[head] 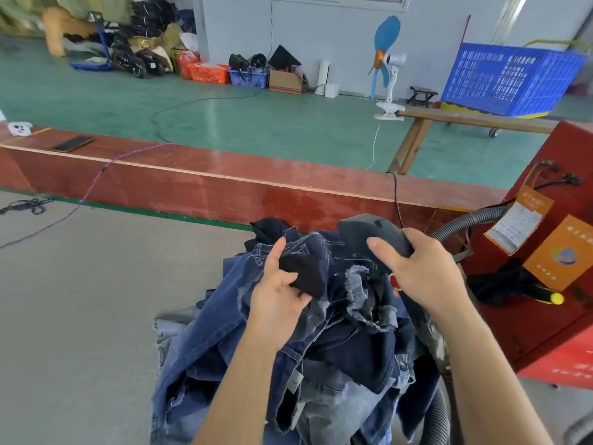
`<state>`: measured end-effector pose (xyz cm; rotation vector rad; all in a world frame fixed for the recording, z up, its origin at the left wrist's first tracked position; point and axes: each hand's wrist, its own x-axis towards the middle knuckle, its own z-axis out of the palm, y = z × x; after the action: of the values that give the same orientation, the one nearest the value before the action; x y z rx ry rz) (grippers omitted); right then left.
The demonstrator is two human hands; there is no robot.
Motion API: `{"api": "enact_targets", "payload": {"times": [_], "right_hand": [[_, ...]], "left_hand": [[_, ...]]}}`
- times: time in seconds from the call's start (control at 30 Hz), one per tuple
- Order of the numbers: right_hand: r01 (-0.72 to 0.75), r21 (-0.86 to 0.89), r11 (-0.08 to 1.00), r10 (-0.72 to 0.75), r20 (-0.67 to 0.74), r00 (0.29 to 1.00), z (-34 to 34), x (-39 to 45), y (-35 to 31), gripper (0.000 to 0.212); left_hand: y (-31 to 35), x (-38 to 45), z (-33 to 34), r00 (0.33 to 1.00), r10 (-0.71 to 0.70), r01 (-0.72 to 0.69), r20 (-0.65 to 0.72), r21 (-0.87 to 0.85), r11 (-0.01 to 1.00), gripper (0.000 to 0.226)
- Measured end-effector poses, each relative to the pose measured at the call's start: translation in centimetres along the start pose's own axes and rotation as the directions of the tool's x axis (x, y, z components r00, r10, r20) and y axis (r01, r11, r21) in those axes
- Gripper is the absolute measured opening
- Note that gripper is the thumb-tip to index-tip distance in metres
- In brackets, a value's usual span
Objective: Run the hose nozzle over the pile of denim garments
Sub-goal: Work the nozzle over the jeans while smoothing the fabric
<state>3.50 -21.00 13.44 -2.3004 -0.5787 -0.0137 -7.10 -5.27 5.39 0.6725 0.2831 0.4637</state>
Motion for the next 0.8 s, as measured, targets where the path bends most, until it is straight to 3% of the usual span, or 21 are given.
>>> {"api": "enact_targets", "payload": {"times": [0.1,0.23,0.3,0.43,0.6,0.7,0.8], "right_hand": [[-0.023,0.049,0.999,0.023,-0.006,1.0,-0.4,0.0,0.3,0.04],[-0.011,-0.02,1.0,0.011,0.014,1.0,-0.3,0.0,0.2,0.04],[0.0,-0.036,0.999,0.001,0.027,1.0,-0.2,0.1,0.1,0.039],[0.001,0.042,0.999,-0.004,0.059,0.998,-0.1,-0.1,0.1,0.042],[0.043,0.087,0.995,-0.059,0.185,0.981,0.0,-0.1,-0.2,0.037],[0.06,0.098,0.993,-0.082,0.239,0.968,-0.2,-0.2,-0.1,0.035],[0.082,0.142,0.987,-0.121,0.296,0.947,-0.6,-0.2,0.1,0.038]], "left_hand": [[1.1,-0.5,-0.5,0.99,0.018,-0.046,0.136,0.2,0.979,0.073],[0.8,-0.4,-0.4,0.962,0.273,-0.217,-0.009,0.582,0.784,0.063],[0.8,0.1,-0.7,0.923,0.356,-0.227,-0.149,0.534,0.815,0.052],[0.3,0.8,-1.0,0.9,0.286,-0.172,-0.33,0.335,0.926,0.03],[-0.1,1.0,-0.7,0.906,0.219,-0.118,-0.362,0.283,0.952,0.034],[0.1,1.1,-0.5,0.918,0.212,-0.131,-0.335,0.249,0.96,0.045],[0.1,1.0,0.1,0.94,0.163,-0.093,-0.3,0.235,0.968,0.042]]}}
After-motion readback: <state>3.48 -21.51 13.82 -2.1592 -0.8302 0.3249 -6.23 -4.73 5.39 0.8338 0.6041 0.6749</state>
